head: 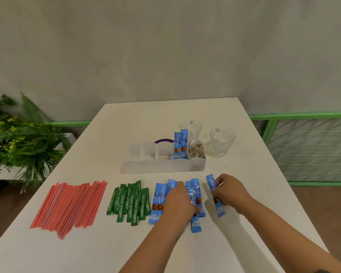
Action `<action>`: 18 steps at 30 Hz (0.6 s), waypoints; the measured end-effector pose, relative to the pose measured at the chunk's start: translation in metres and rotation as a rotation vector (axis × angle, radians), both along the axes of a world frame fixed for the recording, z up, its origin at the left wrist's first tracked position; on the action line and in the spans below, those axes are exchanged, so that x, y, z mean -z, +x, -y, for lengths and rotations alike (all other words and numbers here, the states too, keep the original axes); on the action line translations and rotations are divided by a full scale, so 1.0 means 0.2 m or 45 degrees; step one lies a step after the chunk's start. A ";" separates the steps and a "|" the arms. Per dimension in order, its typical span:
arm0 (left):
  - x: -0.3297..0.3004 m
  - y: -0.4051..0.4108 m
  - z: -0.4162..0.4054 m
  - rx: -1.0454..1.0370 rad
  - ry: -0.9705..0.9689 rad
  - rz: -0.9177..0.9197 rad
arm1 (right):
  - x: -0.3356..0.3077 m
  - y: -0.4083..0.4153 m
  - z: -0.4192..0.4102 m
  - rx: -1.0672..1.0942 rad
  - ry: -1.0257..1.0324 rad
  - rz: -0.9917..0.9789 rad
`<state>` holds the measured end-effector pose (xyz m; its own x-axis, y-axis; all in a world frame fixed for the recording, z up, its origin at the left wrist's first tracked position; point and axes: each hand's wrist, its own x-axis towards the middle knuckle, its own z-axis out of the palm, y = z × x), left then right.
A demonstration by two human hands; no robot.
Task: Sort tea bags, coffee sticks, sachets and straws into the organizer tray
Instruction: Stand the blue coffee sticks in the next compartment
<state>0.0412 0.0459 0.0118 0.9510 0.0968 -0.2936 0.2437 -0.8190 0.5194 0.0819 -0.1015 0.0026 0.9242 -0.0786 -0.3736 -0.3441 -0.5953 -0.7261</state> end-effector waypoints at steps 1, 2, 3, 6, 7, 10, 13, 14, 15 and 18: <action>0.00 0.00 0.00 0.004 -0.012 -0.005 | 0.00 0.00 0.01 0.010 0.028 -0.001; 0.00 0.01 -0.01 0.005 -0.030 -0.010 | -0.01 0.00 0.02 0.012 0.053 -0.005; 0.00 0.01 -0.01 0.003 -0.052 -0.014 | -0.02 -0.01 0.02 0.005 0.074 -0.013; 0.00 0.02 -0.03 -0.001 -0.134 -0.033 | -0.06 0.00 0.04 -0.036 0.153 -0.050; 0.00 0.03 -0.04 0.001 -0.160 -0.040 | -0.08 0.00 0.05 -0.054 0.185 -0.058; -0.03 0.06 -0.07 -0.014 -0.278 -0.040 | -0.15 0.02 0.06 -0.120 0.260 -0.064; -0.11 0.12 -0.12 0.004 -0.335 0.057 | -0.23 0.06 0.05 -0.156 0.326 0.003; -0.14 0.15 -0.14 0.017 -0.338 0.097 | -0.26 0.08 0.03 -0.157 0.347 0.040; -0.18 0.18 -0.16 0.029 -0.347 0.138 | -0.28 0.10 0.02 -0.153 0.364 0.080; -0.30 0.26 -0.21 0.027 -0.395 0.233 | -0.34 0.18 -0.04 -0.131 0.388 0.196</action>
<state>0.0941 0.0873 0.0717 0.9914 0.0092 -0.1308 0.1083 -0.6193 0.7776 0.1182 -0.0928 0.0714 0.9688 0.1113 -0.2213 -0.1664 -0.3693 -0.9143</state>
